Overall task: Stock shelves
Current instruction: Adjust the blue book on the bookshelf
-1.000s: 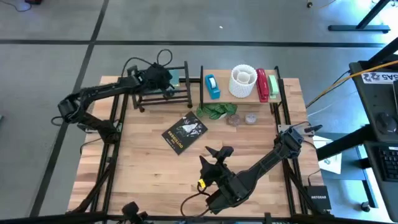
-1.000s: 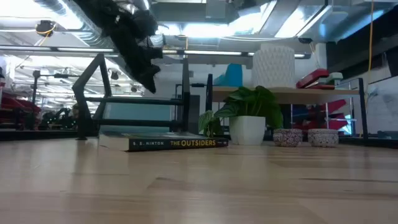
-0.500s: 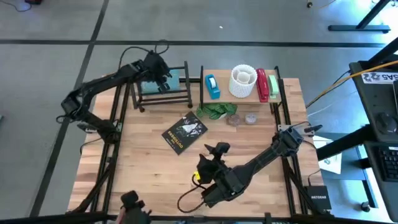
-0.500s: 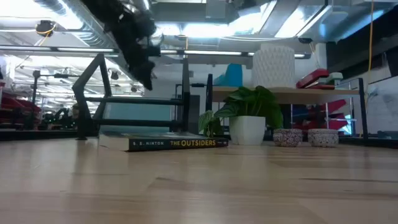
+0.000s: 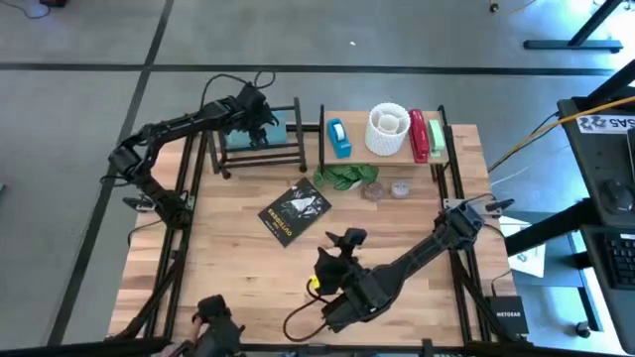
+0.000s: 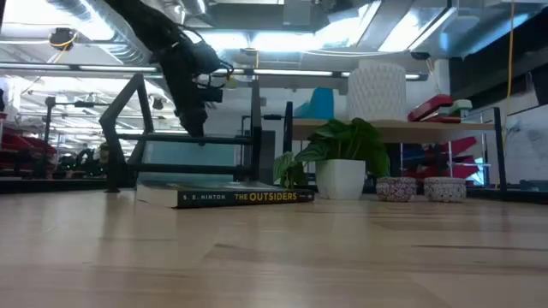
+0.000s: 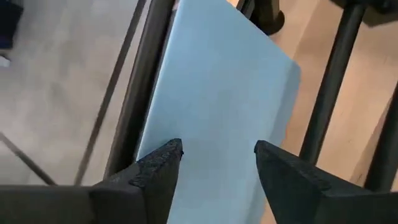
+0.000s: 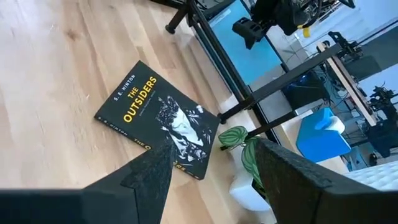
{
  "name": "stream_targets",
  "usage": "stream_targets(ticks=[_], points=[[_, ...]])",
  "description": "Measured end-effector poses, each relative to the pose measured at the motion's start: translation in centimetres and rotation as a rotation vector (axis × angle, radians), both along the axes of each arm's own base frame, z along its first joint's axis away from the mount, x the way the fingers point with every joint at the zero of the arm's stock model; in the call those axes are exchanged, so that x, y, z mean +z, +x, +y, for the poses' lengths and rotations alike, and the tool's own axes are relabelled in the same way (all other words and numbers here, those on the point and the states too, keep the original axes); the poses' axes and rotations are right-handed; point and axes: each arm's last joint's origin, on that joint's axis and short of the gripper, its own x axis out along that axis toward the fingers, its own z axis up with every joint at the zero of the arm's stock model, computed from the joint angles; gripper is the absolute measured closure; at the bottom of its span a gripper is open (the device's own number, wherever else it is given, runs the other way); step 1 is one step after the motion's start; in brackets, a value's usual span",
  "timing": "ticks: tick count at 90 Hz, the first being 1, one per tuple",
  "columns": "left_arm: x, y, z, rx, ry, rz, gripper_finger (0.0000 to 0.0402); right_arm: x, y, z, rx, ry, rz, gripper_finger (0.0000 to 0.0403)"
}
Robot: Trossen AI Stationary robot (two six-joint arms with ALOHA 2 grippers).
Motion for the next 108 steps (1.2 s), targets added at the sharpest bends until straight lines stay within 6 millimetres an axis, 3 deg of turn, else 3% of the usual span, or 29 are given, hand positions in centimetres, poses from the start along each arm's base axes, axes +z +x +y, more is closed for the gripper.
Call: stream_targets(ticks=[24, 54, 91, 108], points=[[0.5, 0.9, -0.1, -0.105, 0.136, 0.102, 0.0205, 0.0, 0.5, -0.3, 0.001, 0.01, -0.002, 0.0194], [-0.4, 1.0, 0.7, -0.106, 0.124, 0.103, 0.0205, 0.0, 0.6, -0.5, -0.003, 0.026, 0.005, 0.0194], [-1.2, 1.1, -0.6, -0.153, 0.01, 0.145, 0.0232, 0.0, 0.6, -0.5, -0.002, 0.028, 0.003, 0.0194], [-0.1, 1.8, -2.9, -0.117, 0.032, 0.147, 0.0251, -0.4, 0.7, -0.5, 0.006, 0.003, 0.011, 0.0194]])
